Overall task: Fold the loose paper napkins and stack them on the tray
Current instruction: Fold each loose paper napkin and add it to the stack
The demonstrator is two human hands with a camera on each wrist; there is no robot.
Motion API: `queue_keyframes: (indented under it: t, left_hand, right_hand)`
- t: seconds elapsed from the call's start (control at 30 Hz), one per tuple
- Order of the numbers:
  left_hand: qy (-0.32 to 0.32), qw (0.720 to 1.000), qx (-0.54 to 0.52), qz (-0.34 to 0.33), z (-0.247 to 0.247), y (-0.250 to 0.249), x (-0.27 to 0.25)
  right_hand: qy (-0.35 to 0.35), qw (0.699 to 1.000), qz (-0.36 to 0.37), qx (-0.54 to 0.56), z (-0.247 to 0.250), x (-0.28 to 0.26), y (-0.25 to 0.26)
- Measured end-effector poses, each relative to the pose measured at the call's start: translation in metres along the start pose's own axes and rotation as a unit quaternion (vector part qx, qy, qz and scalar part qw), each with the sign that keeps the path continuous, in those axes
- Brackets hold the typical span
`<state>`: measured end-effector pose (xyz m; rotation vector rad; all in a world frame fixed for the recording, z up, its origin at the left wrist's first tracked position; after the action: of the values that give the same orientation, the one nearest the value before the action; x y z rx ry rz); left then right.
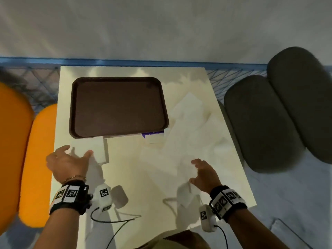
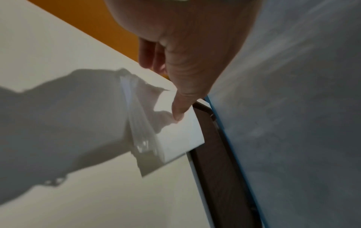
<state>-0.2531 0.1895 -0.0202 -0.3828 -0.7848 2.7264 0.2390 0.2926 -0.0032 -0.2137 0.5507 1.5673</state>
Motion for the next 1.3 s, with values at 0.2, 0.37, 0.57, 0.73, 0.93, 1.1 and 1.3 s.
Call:
queue_keyframes:
  t: [0.2, 0.37, 0.57, 0.73, 0.93, 1.1, 1.3]
  left_hand:
    - [0.030, 0.987, -0.051, -0.150, -0.027, -0.052, -0.075]
    - [0.292, 0.942, -0.044, -0.160, -0.100, -0.075, -0.188]
    - [0.414, 0.883, 0.051, -0.215, -0.159, -0.097, -0.304]
    - [0.361, 0.915, 0.105, -0.147, -0.182, -0.095, -0.351]
    - [0.309, 0.945, 0.098, -0.042, -0.189, -0.095, -0.372]
    - [0.289, 0.956, 0.042, 0.012, -0.178, -0.099, -0.362]
    - [0.388, 0.895, -0.173, 0.137, -0.154, -0.100, -0.367]
  right_hand:
    - [-0.038, 0.996, -0.076, -0.014, 0.006, -0.007, -0.082]
    - [-0.072, 0.994, -0.068, -0.052, 0.005, -0.008, -0.119]
    - [-0.009, 0.998, -0.070, 0.000, -0.005, 0.001, -0.146]
    - [-0.013, 0.999, 0.006, 0.032, -0.014, 0.007, -0.143]
    - [-0.035, 0.995, 0.079, 0.049, -0.019, 0.010, -0.136]
    - [-0.004, 0.993, 0.093, 0.077, -0.017, 0.014, -0.133]
    - [0.006, 0.979, 0.122, 0.166, 0.006, 0.005, -0.118]
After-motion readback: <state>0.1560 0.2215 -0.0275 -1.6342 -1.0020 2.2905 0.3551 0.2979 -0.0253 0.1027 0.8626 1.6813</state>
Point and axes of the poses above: each hand's wrist, its own x-axis towards the middle knuckle, its own z-axis out of the back of the hand, y = z × x, the point moved 8 cm from there along x, towards the middle knuckle, and after that the axes turned 7 degrees about -y, right-handed, at the moved point
